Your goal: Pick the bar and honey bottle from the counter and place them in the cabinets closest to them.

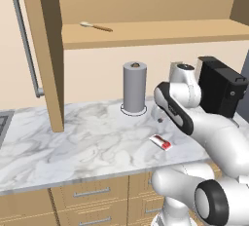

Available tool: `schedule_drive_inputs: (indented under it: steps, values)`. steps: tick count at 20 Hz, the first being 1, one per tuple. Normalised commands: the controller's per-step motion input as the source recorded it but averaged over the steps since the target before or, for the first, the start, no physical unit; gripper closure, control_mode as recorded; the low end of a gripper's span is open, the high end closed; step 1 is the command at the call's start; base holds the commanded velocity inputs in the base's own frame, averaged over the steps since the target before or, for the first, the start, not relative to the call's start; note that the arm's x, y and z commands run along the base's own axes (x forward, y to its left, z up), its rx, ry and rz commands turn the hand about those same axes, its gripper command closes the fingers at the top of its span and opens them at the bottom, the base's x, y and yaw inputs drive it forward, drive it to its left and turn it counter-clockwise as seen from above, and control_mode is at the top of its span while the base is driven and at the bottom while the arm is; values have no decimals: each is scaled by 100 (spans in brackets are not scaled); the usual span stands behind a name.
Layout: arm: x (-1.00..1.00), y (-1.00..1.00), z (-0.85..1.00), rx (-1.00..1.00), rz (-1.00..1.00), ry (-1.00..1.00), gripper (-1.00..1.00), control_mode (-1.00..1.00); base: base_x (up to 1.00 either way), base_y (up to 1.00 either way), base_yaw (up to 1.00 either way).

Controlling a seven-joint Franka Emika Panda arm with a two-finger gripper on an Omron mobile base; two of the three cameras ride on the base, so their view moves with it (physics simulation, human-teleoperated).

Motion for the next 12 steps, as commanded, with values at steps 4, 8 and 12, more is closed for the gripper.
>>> schedule_drive_inputs:
  steps: [4,8,12]
  values:
    - [0,-9,-44,0,7,0,-100,-100,0,0,0]
    - [0,-9,-44,0,7,0,-100,-100,0,0,0]
    - [0,-5,-44,0,6,2,-100,-100,0,0,0]
